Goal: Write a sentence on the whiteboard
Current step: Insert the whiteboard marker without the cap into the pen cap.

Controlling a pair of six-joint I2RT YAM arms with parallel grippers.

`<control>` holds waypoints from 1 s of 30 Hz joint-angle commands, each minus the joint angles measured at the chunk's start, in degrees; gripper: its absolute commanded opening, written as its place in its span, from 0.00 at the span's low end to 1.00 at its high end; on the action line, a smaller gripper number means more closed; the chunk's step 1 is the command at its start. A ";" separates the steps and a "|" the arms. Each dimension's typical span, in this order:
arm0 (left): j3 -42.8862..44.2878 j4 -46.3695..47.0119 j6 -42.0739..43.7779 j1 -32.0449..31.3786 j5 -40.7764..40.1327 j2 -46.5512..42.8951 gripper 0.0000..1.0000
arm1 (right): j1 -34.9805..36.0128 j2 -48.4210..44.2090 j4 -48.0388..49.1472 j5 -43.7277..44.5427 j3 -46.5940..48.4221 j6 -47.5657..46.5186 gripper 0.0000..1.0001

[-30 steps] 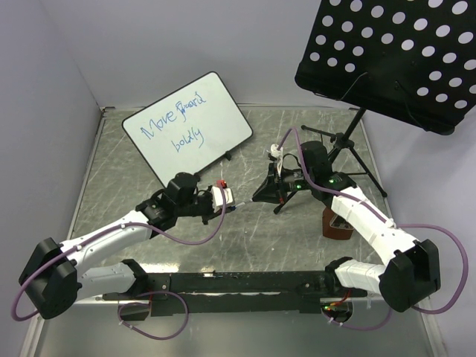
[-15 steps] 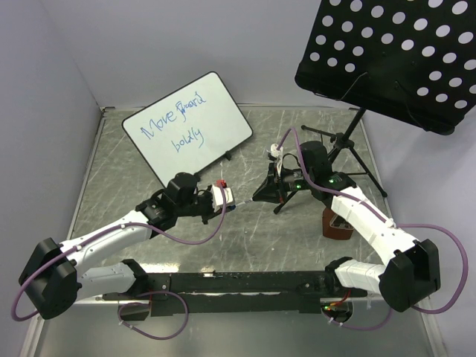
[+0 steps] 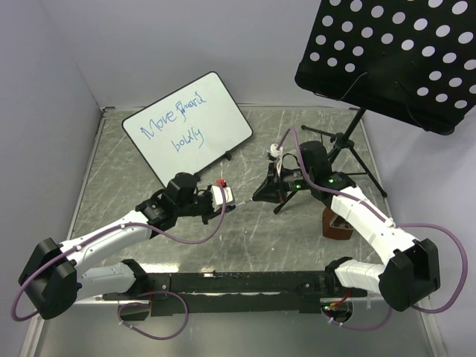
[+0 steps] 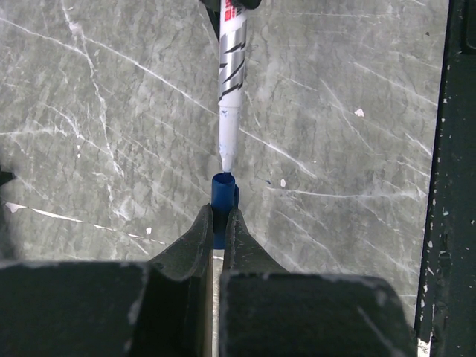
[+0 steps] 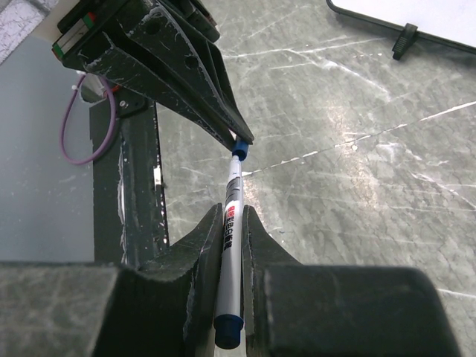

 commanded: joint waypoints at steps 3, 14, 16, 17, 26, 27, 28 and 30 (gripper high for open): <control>2.04 2.68 -0.82 0.11 3.00 -0.40 0.01 | 0.80 1.23 1.10 -0.53 2.62 -1.27 0.00; 3.62 4.00 -3.37 -1.47 5.73 0.48 0.01 | 1.76 2.81 1.19 0.08 2.79 -1.44 0.00; 5.72 3.57 -4.60 -2.61 5.82 2.85 0.01 | 2.21 3.33 1.10 0.17 2.97 -1.53 0.00; 6.95 2.69 -5.56 -3.05 5.47 3.90 0.01 | 2.64 3.51 1.01 0.26 2.97 -1.53 0.00; 12.59 7.75 -10.13 -4.11 5.64 6.99 0.01 | 4.05 7.99 0.75 -1.06 3.85 -0.30 0.00; 12.06 9.00 -10.93 -4.11 5.64 6.81 0.01 | 4.31 8.34 0.92 -1.14 3.85 0.22 0.00; 12.06 9.80 -11.72 -4.11 5.64 6.72 0.01 | 4.49 8.69 1.01 -1.32 3.94 0.31 0.00; 11.71 12.60 -13.83 -4.20 5.64 6.55 0.01 | 5.01 9.92 1.45 -1.41 3.94 1.01 0.00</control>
